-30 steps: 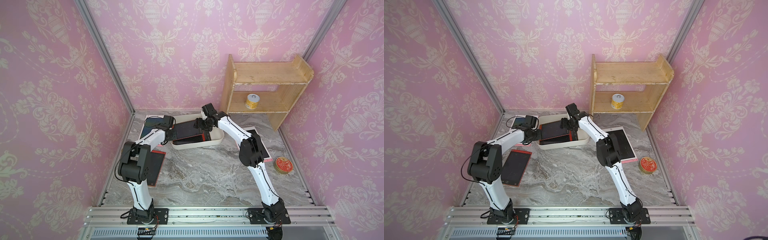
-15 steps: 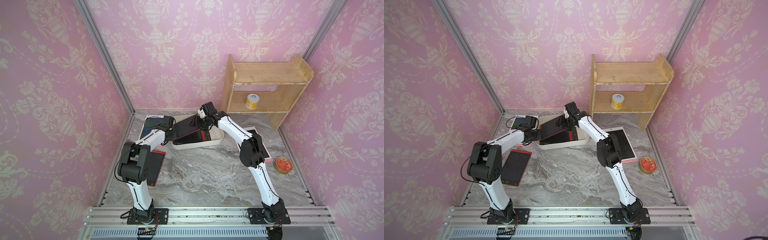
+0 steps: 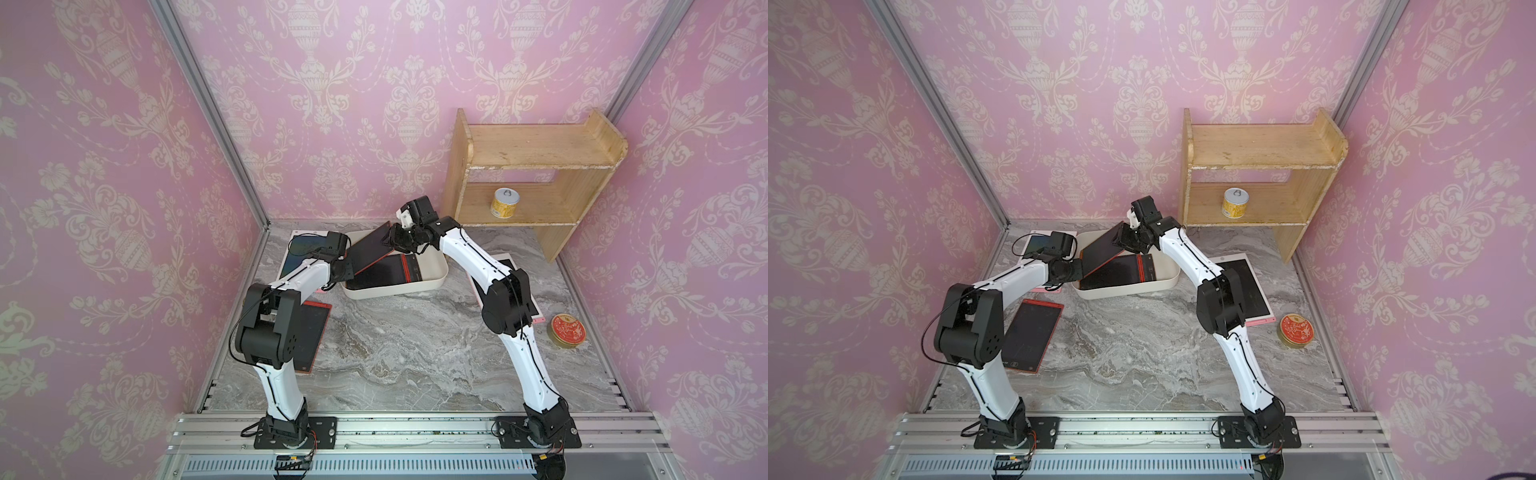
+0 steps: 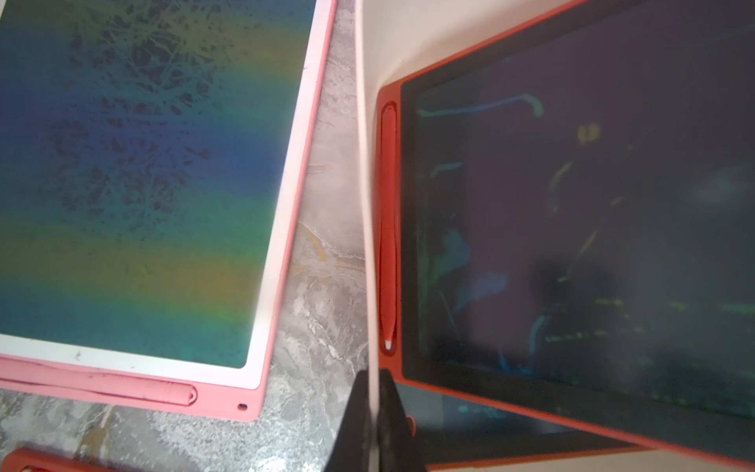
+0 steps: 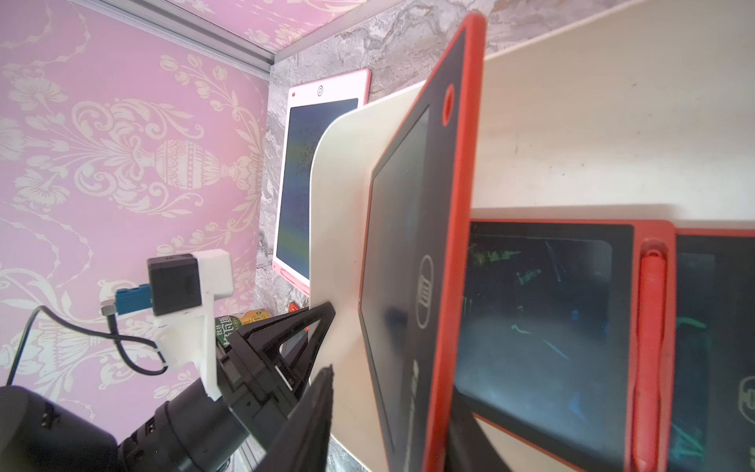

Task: Take out the writing tablet from the storage box
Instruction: Pick up the writing tablet from the storage box.

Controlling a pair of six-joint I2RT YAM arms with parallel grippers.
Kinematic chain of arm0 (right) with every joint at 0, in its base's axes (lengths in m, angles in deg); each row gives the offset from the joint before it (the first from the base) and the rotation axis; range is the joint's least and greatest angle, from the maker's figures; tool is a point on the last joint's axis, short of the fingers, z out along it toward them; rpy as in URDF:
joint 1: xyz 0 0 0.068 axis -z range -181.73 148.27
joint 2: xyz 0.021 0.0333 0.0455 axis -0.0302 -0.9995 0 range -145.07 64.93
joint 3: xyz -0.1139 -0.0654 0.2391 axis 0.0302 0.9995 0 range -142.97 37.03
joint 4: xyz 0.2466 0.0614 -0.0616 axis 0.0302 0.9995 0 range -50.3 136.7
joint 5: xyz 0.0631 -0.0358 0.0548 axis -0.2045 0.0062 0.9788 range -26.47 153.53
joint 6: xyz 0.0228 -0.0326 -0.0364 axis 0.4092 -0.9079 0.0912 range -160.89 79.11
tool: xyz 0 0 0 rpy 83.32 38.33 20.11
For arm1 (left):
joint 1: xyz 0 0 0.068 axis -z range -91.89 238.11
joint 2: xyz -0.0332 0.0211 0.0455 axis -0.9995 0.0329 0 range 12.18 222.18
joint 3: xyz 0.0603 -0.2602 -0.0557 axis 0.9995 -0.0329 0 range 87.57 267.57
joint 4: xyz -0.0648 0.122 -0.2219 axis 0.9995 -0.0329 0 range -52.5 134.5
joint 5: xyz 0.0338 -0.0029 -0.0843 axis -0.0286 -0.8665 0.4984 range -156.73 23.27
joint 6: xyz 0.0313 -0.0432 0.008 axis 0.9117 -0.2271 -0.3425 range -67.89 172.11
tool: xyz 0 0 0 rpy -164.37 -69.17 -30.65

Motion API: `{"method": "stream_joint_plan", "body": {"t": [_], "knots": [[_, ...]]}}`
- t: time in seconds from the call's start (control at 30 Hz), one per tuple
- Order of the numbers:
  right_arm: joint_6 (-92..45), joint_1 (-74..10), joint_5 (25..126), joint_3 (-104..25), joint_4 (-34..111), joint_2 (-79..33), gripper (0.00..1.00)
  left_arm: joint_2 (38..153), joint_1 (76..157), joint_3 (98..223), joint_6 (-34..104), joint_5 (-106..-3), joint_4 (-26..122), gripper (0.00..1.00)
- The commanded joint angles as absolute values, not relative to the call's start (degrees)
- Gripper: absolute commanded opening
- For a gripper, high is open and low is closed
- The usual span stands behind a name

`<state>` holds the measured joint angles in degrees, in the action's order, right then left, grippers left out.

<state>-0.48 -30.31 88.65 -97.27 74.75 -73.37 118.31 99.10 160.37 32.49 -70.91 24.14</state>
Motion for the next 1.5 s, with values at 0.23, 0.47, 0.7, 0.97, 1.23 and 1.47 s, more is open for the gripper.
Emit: {"method": "stream_joint_plan", "body": {"t": [0.23, 0.47, 0.7, 0.97, 1.23, 1.47], "knots": [[-0.72, -30.30, 88.00, -94.77, 73.90, -72.50, 0.16, 117.68, 99.58, 158.59, 31.81, -68.67, 21.46, 0.00], [0.34, -30.35, 87.53, -91.79, 72.60, -70.66, 0.02, 117.33, 99.54, 158.59, 31.81, -68.77, 21.42, 0.01], [3.35, -30.45, 87.65, -88.78, 68.83, -68.80, 0.00, 116.98, 99.54, 158.52, 31.74, -68.92, 21.32, 0.04], [8.00, -30.47, 86.35, -82.96, 62.73, -65.15, 0.00, 116.18, 99.51, 158.12, 31.87, -69.45, 21.39, 0.11], [11.74, -30.74, 83.38, -75.25, 56.28, -59.93, 0.00, 116.25, 99.50, 158.10, 32.16, -69.10, 21.89, 0.14], [12.99, -30.82, 81.40, -71.36, 53.99, -56.73, 0.00, 116.28, 99.02, 158.75, 32.95, -69.01, 21.83, 0.17]]}}
